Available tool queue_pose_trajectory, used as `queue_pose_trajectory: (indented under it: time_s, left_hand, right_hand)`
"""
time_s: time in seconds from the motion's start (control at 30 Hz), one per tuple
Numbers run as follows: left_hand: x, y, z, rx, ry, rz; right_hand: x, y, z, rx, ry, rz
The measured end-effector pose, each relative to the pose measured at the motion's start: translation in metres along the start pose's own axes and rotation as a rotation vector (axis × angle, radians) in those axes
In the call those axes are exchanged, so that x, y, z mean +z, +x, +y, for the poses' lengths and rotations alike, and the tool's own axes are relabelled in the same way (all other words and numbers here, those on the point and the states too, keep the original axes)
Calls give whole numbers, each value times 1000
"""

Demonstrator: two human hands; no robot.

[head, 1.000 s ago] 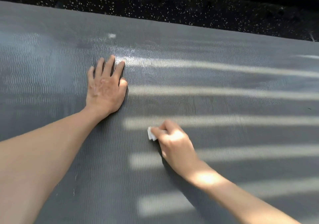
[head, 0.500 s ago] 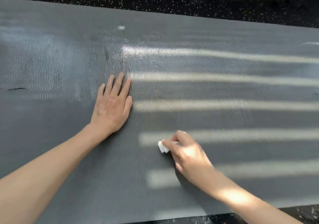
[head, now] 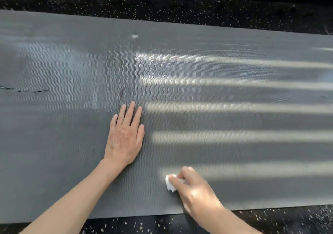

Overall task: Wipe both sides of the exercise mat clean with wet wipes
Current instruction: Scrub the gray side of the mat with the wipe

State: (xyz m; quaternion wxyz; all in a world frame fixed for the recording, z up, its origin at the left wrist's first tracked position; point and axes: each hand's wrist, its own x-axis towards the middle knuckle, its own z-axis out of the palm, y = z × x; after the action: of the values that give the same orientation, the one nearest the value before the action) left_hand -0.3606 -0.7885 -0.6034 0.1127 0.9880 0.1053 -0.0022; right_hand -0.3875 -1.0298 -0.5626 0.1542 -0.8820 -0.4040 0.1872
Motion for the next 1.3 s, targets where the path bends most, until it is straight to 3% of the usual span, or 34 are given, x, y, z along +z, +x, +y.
queue_pose_trajectory:
  time_s: [0.1,0.23,0.33,0.37,0.5,0.67,0.83,0.97,1.03,1.13,1.3]
  left_hand:
    - [-1,0,0,-4,11,13]
    - [-1,-1,0,-7,14,10]
    - [-2,0,0,-10,10,-4]
    - [-2,1,0,-13,16,-2]
    - [-1,-1,-1,-6,4,7]
    - [-1,-1,-2,-13,-27,14]
    - [-1,-1,-1,-15,-39,13]
    - [-3,0,-1,-15,-38,7]
    - [-2,1,-1,-13,-18,12]
    - [-1,0,-2,-9,-32,10]
    - [-2,0,-2,-12,-32,18]
  right_hand:
    - [-6,3,4,-58,65,54]
    - [-2,-2,11,76,80,196]
    - [-1,-37,-6,26,91,-58]
    - [-1,-42,-4,-44,52,-54]
    - [-7,-30,11,8,154,19]
    - [2,-50,3,-105,100,-105]
    - [0,-39,19,20,144,116]
    - [-3,-61,6,-27,160,-74]
    - [-10,-50,23,-68,148,-24]
    - [-9,-46,35,16,178,118]
    - [-6,-64,28,-77,122,-15]
